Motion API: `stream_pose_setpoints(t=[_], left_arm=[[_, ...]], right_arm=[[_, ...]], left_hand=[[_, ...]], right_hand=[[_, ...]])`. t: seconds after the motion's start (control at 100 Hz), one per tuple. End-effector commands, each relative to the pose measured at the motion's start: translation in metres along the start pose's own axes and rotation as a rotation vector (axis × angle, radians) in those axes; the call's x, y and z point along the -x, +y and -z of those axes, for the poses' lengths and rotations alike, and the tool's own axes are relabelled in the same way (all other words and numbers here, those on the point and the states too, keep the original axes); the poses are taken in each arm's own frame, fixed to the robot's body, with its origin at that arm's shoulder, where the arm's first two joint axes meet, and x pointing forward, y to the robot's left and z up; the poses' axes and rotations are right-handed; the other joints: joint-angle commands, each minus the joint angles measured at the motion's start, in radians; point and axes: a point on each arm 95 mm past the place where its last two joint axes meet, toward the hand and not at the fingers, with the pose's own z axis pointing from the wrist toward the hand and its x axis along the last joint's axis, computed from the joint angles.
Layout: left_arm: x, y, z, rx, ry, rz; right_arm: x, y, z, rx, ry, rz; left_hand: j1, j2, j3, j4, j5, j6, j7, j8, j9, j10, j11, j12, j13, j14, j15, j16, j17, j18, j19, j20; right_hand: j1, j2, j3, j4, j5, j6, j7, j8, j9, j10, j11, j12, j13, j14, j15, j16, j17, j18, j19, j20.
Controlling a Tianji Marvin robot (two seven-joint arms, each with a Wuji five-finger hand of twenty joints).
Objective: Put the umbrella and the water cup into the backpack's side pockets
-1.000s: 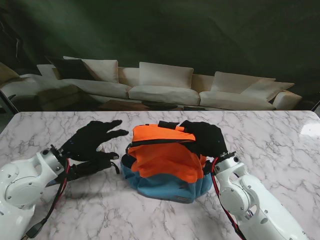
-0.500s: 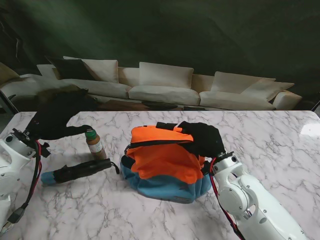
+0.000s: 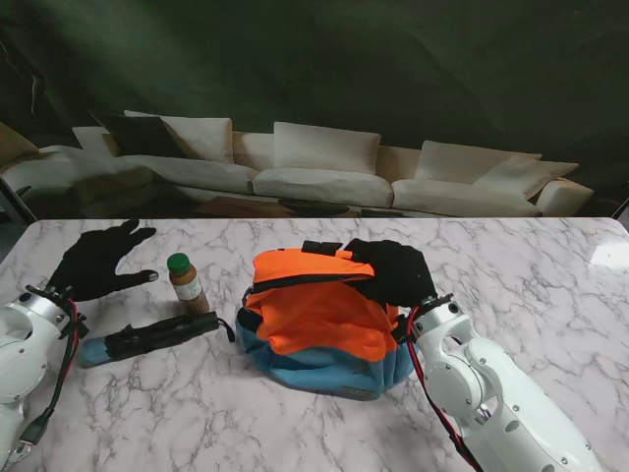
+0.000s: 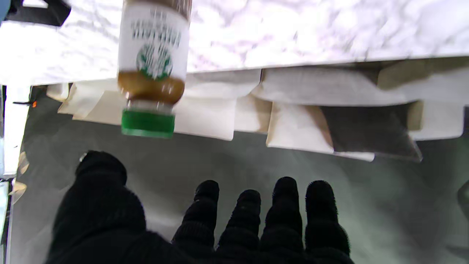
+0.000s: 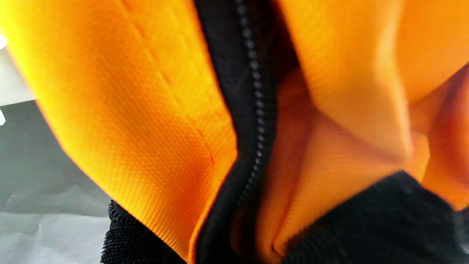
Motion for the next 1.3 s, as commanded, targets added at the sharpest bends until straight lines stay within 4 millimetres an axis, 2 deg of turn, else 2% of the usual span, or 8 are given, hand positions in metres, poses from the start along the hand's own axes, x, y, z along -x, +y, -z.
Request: stream_pose_setpoints(t=[0.0, 0.1, 0.18, 0.27, 0.43, 0.56, 0.79, 1.29], left_arm=[[0.002, 0.018, 0.001, 0.074, -0.026, -0.001], [0.003, 0.035, -0.004, 0.124, -0.056, 0.016], [0.003, 0.045, -0.007, 0.161, -0.068, 0.023], [0.002, 0.055, -0.011, 0.21, -0.076, 0.019], [0.0, 0.069, -0.016, 0.274, -0.091, 0.039], [0.001, 0.076, -0.02, 0.301, -0.094, 0.034], [0.001, 0.087, -0.028, 0.322, -0.106, 0.045], [-0.011, 0.106, -0.055, 0.353, -0.122, 0.145]], right_arm=[[0.004, -0.015, 0.007, -0.05, -0.019, -0.002], [0.004, -0.017, 0.007, -0.058, -0.022, -0.004], [0.004, -0.017, 0.007, -0.059, -0.024, -0.006], [0.004, -0.018, 0.007, -0.059, -0.025, -0.007], [0.004, -0.019, 0.008, -0.058, -0.032, -0.01], [0.004, -0.018, 0.008, -0.055, -0.034, -0.011], [0.004, -0.019, 0.009, -0.052, -0.038, -0.013], [0.005, -0.019, 0.01, -0.051, -0.042, -0.017]], left_hand=[[-0.047, -0.027, -0.015, -0.017, -0.058, 0.05, -0.04, -0.025, -0.048, 0.028, -0.026, -0.02, -0.001, -0.004, -0.006, -0.011, -0.016, -0.011, -0.037, -0.024], [-0.07, -0.08, -0.007, -0.016, -0.102, 0.064, -0.07, -0.07, -0.09, 0.037, -0.032, -0.042, -0.021, -0.002, -0.013, -0.02, -0.024, -0.037, -0.078, -0.05], [-0.075, -0.105, -0.006, -0.017, -0.2, 0.012, -0.092, -0.111, -0.165, 0.04, -0.045, -0.07, -0.043, -0.003, -0.018, -0.027, -0.044, -0.041, -0.112, -0.072], [-0.086, -0.132, -0.001, -0.018, -0.197, -0.007, -0.107, -0.216, -0.214, 0.044, -0.049, -0.11, -0.063, 0.003, -0.025, -0.038, -0.049, -0.046, -0.142, -0.09], [-0.083, -0.162, -0.002, -0.02, -0.194, -0.004, -0.089, -0.214, -0.224, 0.036, -0.05, -0.111, -0.073, -0.001, -0.025, -0.039, -0.048, -0.056, -0.144, -0.091], [-0.076, -0.175, 0.0, -0.023, -0.196, -0.005, -0.083, -0.201, -0.215, -0.028, -0.043, -0.104, -0.072, -0.034, -0.027, -0.043, -0.043, -0.071, -0.143, -0.088], [-0.059, -0.199, 0.0, -0.025, -0.202, 0.086, 0.021, 0.093, -0.099, -0.117, 0.071, 0.056, -0.009, -0.105, -0.005, -0.016, -0.024, -0.068, -0.072, -0.039], [-0.063, -0.188, -0.001, -0.028, -0.21, 0.15, 0.009, 0.143, -0.072, -0.087, 0.109, 0.096, -0.003, -0.114, -0.007, -0.004, -0.043, -0.077, -0.056, -0.038]], right_hand=[[0.142, 0.107, 0.09, 0.052, 0.041, -0.15, 0.118, 0.05, -0.013, -0.013, 0.038, -0.001, 0.023, -0.024, 0.021, 0.009, -0.004, -0.026, 0.018, 0.005], [0.142, 0.107, 0.092, 0.052, 0.041, -0.147, 0.118, 0.05, -0.014, -0.012, 0.037, -0.001, 0.022, -0.024, 0.02, 0.009, -0.008, -0.024, 0.015, 0.005], [0.142, 0.106, 0.092, 0.052, 0.042, -0.146, 0.118, 0.049, -0.014, -0.012, 0.036, 0.0, 0.022, -0.024, 0.02, 0.009, -0.008, -0.023, 0.015, 0.005], [0.141, 0.106, 0.093, 0.051, 0.042, -0.144, 0.118, 0.049, -0.014, -0.011, 0.036, 0.0, 0.02, -0.023, 0.019, 0.009, -0.008, -0.023, 0.014, 0.006], [0.141, 0.106, 0.094, 0.051, 0.041, -0.142, 0.119, 0.048, -0.014, -0.013, 0.036, 0.001, 0.02, -0.023, 0.019, 0.01, -0.01, -0.024, 0.013, 0.006], [0.142, 0.105, 0.094, 0.051, 0.04, -0.139, 0.119, 0.048, -0.014, -0.012, 0.036, 0.001, 0.019, -0.023, 0.019, 0.01, -0.01, -0.024, 0.013, 0.006], [0.142, 0.106, 0.096, 0.05, 0.038, -0.138, 0.121, 0.047, -0.015, -0.012, 0.037, 0.002, 0.019, -0.024, 0.019, 0.011, -0.009, -0.024, 0.012, 0.007], [0.14, 0.106, 0.099, 0.049, 0.04, -0.137, 0.122, 0.044, -0.015, -0.012, 0.037, 0.001, 0.018, -0.025, 0.019, 0.011, -0.012, -0.024, 0.01, 0.008]])
